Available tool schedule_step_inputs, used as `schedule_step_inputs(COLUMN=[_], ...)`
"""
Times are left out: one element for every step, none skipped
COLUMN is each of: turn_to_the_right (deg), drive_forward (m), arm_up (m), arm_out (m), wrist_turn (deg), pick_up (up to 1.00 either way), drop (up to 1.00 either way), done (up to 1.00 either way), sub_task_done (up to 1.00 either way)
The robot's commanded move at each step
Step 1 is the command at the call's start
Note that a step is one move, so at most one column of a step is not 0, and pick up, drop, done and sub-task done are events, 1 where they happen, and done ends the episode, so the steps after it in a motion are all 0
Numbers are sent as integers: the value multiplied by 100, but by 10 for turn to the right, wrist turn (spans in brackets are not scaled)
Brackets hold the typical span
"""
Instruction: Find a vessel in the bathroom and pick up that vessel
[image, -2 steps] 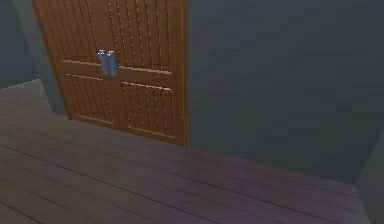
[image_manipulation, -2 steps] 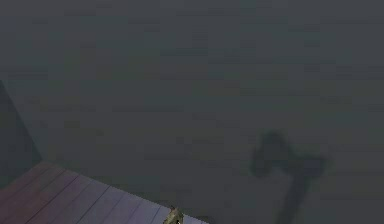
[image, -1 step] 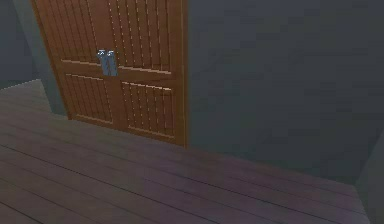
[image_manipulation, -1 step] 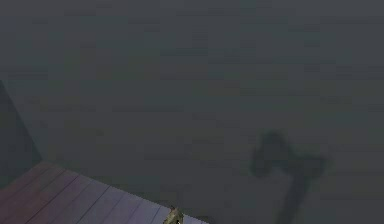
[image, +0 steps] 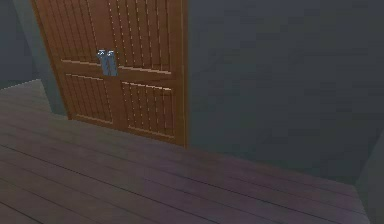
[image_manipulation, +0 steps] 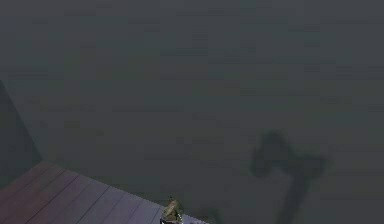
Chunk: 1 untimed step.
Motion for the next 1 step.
schedule_step_inputs(turn_to_the_right=[0], drive_forward=[0], arm_up=[0], arm_out=[0], wrist_turn=[0], pick_up=[0], drop=[0], done=[100], sub_task_done=[0])
